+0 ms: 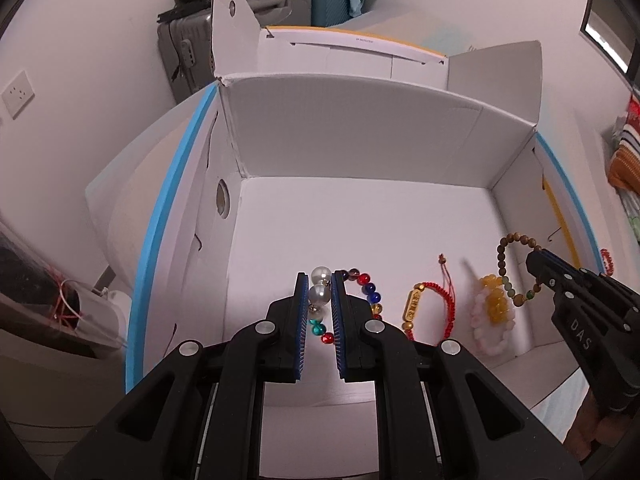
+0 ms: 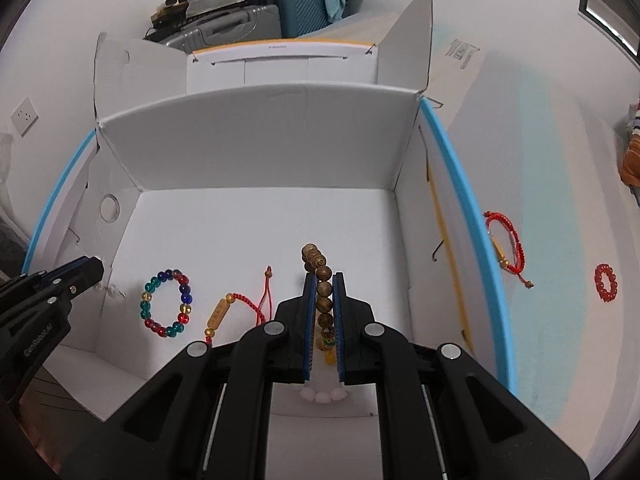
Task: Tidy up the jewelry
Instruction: 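Open both tools to drop the bracelets inside the box, then move both tools back over the red bracelets on the bed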
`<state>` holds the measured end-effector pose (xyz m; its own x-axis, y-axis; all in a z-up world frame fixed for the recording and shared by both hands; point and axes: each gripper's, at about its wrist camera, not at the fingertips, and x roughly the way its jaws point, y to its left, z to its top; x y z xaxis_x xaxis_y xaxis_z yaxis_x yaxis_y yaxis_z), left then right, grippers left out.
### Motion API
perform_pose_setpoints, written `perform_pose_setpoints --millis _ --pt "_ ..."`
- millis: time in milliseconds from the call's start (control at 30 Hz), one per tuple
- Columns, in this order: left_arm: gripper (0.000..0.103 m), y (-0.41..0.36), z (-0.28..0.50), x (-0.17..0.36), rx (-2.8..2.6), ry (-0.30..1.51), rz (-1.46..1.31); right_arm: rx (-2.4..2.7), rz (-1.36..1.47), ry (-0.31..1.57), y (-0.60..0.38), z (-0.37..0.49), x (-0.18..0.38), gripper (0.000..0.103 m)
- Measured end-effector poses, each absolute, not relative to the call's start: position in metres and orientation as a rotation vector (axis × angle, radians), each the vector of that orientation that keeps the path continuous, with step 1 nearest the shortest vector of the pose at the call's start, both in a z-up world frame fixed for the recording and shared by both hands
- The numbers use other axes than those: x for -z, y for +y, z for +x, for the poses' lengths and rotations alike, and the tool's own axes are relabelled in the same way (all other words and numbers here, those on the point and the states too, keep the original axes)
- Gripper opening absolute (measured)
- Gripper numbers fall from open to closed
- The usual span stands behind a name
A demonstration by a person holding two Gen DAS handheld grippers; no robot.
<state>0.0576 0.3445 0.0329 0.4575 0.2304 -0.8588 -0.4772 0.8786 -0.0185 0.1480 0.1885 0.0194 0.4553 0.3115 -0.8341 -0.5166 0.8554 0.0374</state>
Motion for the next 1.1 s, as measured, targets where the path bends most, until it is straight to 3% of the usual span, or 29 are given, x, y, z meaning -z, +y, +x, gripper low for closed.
perform_pose_setpoints --millis 167,200,233,267,300,333,400,467,500,667,767,1100 --pt "0.013 0.346 0.057 -0.030 -0.450 1.017 -0.274 -0.519 -0.238 0.968 0.191 0.145 -0.017 0.010" --pt "0.013 0.346 0.056 -0.031 -0.450 1.016 -0.273 -0.522 -0.235 0.968 0.191 0.144 -0.017 0.017" --pt "0.019 0.346 0.056 -0.031 -0.452 1.013 -0.273 -0.524 -0.232 0.967 0.190 0.144 -0.018 0.023" --pt "0.033 0.346 0.055 -0.032 -0.456 1.008 -0.273 -0.524 -0.224 0.962 0.189 0.143 -0.019 0.037" --pt "0.039 0.346 0.054 -0.034 -0.461 0.999 -0.273 -0.522 -0.214 0.951 0.188 0.142 -0.021 0.049" --pt "0.049 0.346 0.052 -0.036 -0.467 0.987 -0.273 -0.520 -0.208 0.942 0.188 0.142 -0.023 0.052" --pt "0.055 0.345 0.047 -0.043 -0.479 0.957 -0.272 -0.521 -0.193 0.921 0.187 0.140 -0.028 0.059" --pt "0.070 0.344 0.043 -0.049 -0.487 0.930 -0.270 -0.526 -0.185 0.905 0.185 0.139 -0.035 0.067" --pt "0.074 0.344 0.041 -0.052 -0.490 0.915 -0.269 -0.520 -0.182 0.894 0.184 0.138 -0.037 0.075" --pt "0.091 0.340 0.038 -0.061 -0.495 0.877 -0.264 -0.493 -0.171 0.852 0.175 0.137 -0.049 0.087" --pt "0.097 0.335 0.039 -0.066 -0.484 0.861 -0.256 -0.468 -0.168 0.827 0.168 0.137 -0.054 0.093" --pt "0.097 0.291 0.051 -0.081 -0.417 0.836 -0.203 -0.380 -0.146 0.768 0.118 0.136 -0.077 0.095"
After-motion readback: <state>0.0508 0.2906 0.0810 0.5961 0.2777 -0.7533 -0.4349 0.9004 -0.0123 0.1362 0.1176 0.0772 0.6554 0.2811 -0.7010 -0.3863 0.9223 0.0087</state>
